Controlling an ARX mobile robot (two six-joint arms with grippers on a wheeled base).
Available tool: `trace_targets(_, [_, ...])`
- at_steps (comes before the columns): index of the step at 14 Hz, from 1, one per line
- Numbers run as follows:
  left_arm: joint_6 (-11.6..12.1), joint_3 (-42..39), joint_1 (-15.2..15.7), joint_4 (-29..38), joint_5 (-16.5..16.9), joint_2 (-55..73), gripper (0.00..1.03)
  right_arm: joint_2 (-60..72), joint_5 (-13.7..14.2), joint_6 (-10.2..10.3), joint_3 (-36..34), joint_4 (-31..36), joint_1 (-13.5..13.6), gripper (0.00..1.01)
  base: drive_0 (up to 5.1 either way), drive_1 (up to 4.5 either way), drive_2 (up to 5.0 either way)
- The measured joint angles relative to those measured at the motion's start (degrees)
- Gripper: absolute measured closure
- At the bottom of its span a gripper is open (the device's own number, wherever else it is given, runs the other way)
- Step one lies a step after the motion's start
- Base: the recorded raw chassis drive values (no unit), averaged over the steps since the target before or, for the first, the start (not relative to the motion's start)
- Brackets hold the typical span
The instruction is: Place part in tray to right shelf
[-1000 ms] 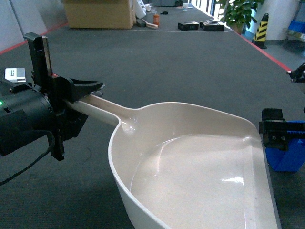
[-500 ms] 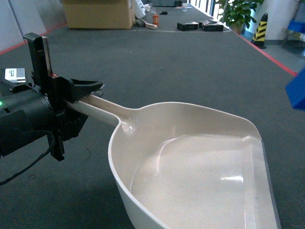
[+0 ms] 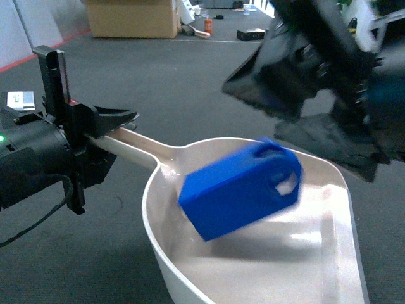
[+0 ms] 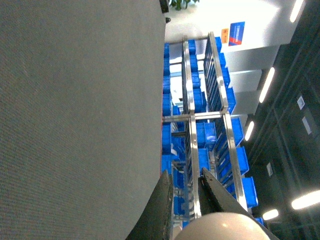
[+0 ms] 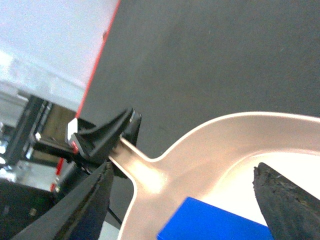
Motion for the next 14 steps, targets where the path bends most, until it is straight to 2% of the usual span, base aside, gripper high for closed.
trace_targets(1, [0.26, 0.00, 0.15, 0.09, -0.26, 0.00, 0.90, -3.74, -0.48, 3.26, -1.27, -0.70, -2.56, 0.12, 0.0, 0.00, 0.0])
trace_targets(2, [0.33, 0.00, 0.11, 0.09, -0.17, 0.00, 0.90, -10.45, 0.87, 4.00, -3.02, -1.27, -6.34, 0.01, 0.0, 0.00, 0.0])
trace_targets(3, [0.31, 0.00, 0.00, 0.07, -0.13, 0.00, 0.90, -16.72, 3.78, 1.75, -4.70, -2.69, -9.94, 0.04, 0.0, 0.00, 0.0])
trace_targets(4, [0.33, 0.00, -0.04, 0.09, -0.07, 0.00, 0.90, -22.43, 7.87, -2.05, -7.02, -3.82, -13.84, 0.03, 0.0, 0.00, 0.0])
trace_targets(5, [0.33, 0.00, -0.04, 0.07, -0.11, 0.00, 0.90, -27.56, 12.61, -8.44, -9.97, -4.15, -17.73, 0.03, 0.0, 0.00, 0.0])
trace_targets(6, [0.33, 0.00, -0.02, 0.09, -0.09, 0.00, 0.90, -33.57, 15.69, -16.57, -14.34, -1.55, -21.40, 0.03, 0.0, 0.00, 0.0])
trace_targets(7, [0.33, 0.00, 0.04, 0.07, -0.24, 0.00, 0.90, -36.81, 15.61, -23.21, -15.58, -1.03, -22.21, 0.03, 0.0, 0.00, 0.0])
trace_targets(8, [0.31, 0.00, -0.17, 0.11, -0.07, 0.00, 0.90, -38.12, 13.55, -31.30, -17.00, 2.08, -24.33, 0.19, 0.0, 0.00, 0.0])
trace_targets(9, [0.33, 0.00, -0.13, 0.02, 0.07, 0.00, 0.90, -40.00, 13.70, -35.80, -21.24, 2.21, -24.79, 0.33, 0.0, 0.00, 0.0])
trace_targets(10, [0.31, 0.00, -0.02, 0.17, -0.11, 0.00, 0.90, -41.44, 13.75, -37.86, -24.48, 2.49, -24.76, 0.48, 0.0, 0.00, 0.0])
trace_targets(13, [0.33, 0.00, -0.02, 0.09, -0.13, 0.00, 0.90, -47.71, 13.73, -39.65, -30.29, 3.37, -24.74, 0.94, 0.0, 0.00, 0.0])
trace_targets(14, [0.33, 0.00, -0.02, 0.07, -0.07, 0.00, 0.90, -49.33, 13.73, -39.93, -31.98, 2.91, -24.74, 0.99, 0.0, 0.00, 0.0])
